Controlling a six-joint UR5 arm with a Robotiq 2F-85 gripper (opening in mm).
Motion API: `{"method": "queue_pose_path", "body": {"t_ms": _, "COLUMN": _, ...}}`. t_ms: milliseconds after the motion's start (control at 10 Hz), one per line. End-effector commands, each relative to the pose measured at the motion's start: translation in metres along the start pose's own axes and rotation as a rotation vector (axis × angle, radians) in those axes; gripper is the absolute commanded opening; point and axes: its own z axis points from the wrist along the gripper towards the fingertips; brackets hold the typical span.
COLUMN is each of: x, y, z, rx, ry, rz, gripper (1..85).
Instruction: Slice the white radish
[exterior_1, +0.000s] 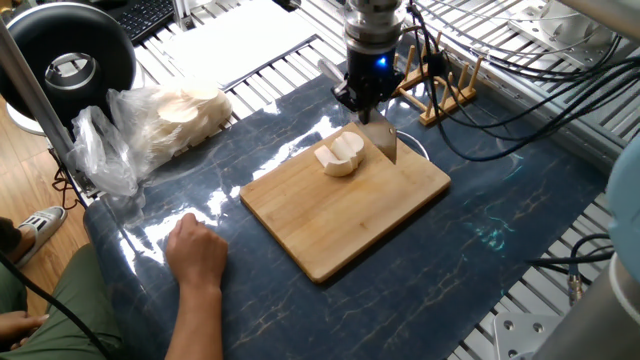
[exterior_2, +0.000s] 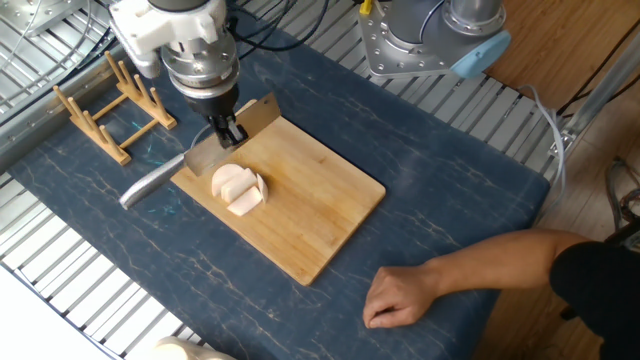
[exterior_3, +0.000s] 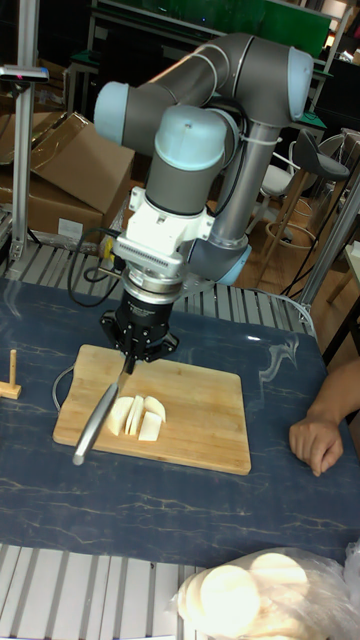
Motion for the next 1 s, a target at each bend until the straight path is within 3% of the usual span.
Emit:
{"method": "queue_pose_path", "body": {"t_ms": 0, "x": -0.002, "y": -0.002, "z": 0.007, "rx": 0.003, "ry": 0.016, "rz": 0.07, "gripper": 1.0}}
{"method": "queue_pose_path", "body": {"t_ms": 500, "x": -0.007, "y": 0.007, "z": 0.005, "rx": 0.022, "ry": 0.009, "rz": 0.085, "gripper": 1.0}}
{"method": "queue_pose_path", "body": {"t_ms": 900, "x": -0.019, "y": 0.017, "z": 0.011, "rx": 0.004, "ry": -0.025, "rz": 0.089, "gripper": 1.0}}
